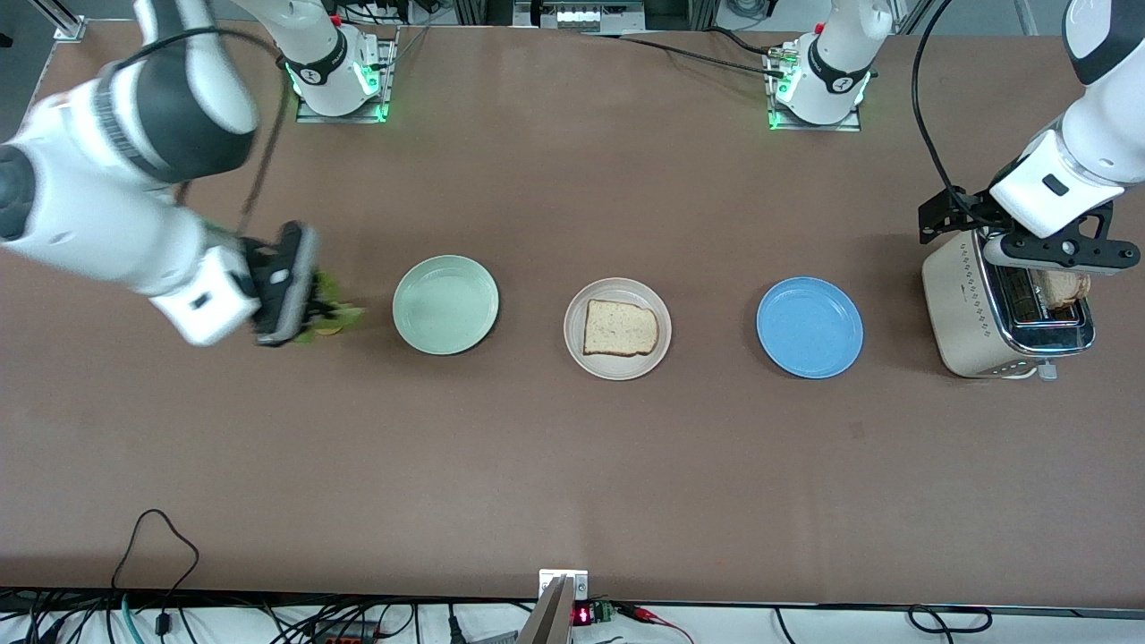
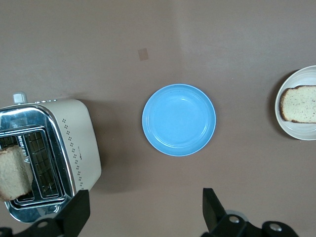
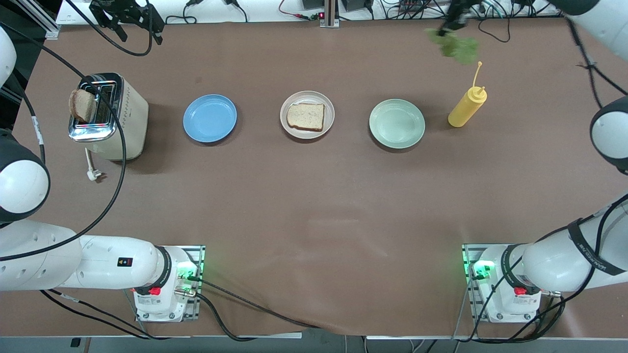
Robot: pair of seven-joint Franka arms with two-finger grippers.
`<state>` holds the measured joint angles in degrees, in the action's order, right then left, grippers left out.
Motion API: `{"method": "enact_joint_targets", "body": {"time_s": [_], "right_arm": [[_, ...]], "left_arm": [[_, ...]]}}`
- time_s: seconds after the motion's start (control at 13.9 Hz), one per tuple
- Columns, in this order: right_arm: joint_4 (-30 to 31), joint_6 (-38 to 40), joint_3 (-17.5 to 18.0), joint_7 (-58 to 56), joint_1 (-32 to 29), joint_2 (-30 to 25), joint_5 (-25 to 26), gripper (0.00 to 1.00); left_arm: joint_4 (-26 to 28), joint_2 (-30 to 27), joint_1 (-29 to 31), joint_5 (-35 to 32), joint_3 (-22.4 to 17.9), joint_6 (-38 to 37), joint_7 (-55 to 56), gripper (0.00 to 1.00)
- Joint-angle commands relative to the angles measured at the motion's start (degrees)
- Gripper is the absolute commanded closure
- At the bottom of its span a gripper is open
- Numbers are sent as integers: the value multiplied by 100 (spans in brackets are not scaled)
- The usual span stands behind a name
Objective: Make sandwich in beige plate with both arms
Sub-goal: 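Carry the lettuce leaf onto the bread and open the right gripper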
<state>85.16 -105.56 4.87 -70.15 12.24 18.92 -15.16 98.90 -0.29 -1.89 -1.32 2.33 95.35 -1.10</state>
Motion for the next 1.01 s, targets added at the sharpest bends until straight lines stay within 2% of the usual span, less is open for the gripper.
{"method": "enact_joint_targets", "body": {"time_s": [0.0, 0.22, 0.5, 0.79, 0.93], "right_arm": [[-254, -394, 5, 194, 576, 497, -355, 100], [-316, -1175, -3, 509, 1209, 867, -496, 100], [-325, -3028, -3, 1256, 1956, 1517, -497, 100], [-316, -4330, -3, 1688, 2317, 2124, -531, 100], [-290, -4683, -3, 1960, 2458, 2299, -523, 100]], "left_arm": [[-64, 11, 4, 79, -22, -60, -110, 0], [-64, 11, 4, 88, -22, -60, -119, 0], [-64, 11, 4, 88, -22, -60, -119, 0], [-64, 11, 4, 79, -22, -60, -119, 0], [-64, 11, 4, 79, -22, -60, -119, 0]]}}
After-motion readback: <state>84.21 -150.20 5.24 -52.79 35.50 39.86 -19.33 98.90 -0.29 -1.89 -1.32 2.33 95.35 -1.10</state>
